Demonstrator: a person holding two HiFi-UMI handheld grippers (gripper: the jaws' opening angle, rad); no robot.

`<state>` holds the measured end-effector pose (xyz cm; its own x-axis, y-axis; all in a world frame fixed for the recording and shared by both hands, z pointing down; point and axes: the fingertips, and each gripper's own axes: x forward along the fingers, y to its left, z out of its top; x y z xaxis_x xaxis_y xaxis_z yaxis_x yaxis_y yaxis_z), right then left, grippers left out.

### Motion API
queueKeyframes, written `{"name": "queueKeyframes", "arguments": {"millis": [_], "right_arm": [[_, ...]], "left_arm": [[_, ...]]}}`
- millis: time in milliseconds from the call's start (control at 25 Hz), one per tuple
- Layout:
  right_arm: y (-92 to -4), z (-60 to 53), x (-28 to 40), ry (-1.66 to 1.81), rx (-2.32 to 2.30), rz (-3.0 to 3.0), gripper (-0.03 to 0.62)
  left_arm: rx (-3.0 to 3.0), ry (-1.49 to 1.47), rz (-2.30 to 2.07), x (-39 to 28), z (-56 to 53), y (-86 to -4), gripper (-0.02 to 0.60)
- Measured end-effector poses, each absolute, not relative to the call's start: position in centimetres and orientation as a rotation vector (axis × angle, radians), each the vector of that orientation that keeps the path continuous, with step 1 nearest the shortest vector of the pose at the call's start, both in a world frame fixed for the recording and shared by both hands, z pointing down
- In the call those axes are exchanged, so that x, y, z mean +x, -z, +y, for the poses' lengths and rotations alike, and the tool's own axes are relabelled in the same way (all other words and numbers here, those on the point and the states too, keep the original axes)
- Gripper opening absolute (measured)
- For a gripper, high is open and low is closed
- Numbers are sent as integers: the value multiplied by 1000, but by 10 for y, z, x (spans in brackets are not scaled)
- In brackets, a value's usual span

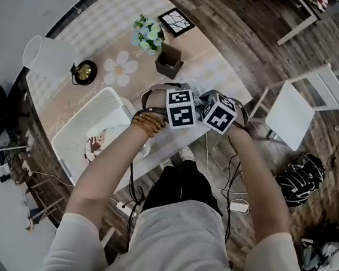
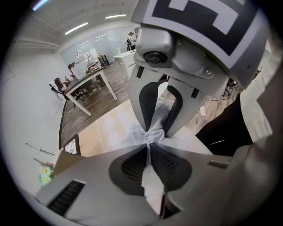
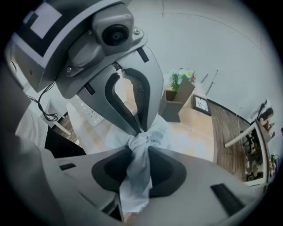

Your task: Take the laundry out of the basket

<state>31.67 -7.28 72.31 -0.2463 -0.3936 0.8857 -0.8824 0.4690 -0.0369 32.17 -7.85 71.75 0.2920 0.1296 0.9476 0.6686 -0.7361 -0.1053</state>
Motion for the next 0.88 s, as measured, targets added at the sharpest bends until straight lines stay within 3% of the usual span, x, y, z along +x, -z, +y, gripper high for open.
{"name": "queueKeyframes", "arguments": {"millis": [240, 400, 520, 880], "right_arm": [[-757, -68, 318, -747, 1106, -1819, 158], [-755, -68, 319, -739, 1098, -1812, 198], [-738, -69, 320, -728, 1075, -1815, 229], [-666, -86, 323, -675, 1121, -1866, 227]], "left_arm": [[-2070, 1514, -692, 319, -75, -755, 81], [-2077, 1519, -659, 320, -80, -752, 135], [-2090, 1514, -639, 319, -85, -732, 184], [-2265, 1404, -485, 312, -108, -647, 187]]}}
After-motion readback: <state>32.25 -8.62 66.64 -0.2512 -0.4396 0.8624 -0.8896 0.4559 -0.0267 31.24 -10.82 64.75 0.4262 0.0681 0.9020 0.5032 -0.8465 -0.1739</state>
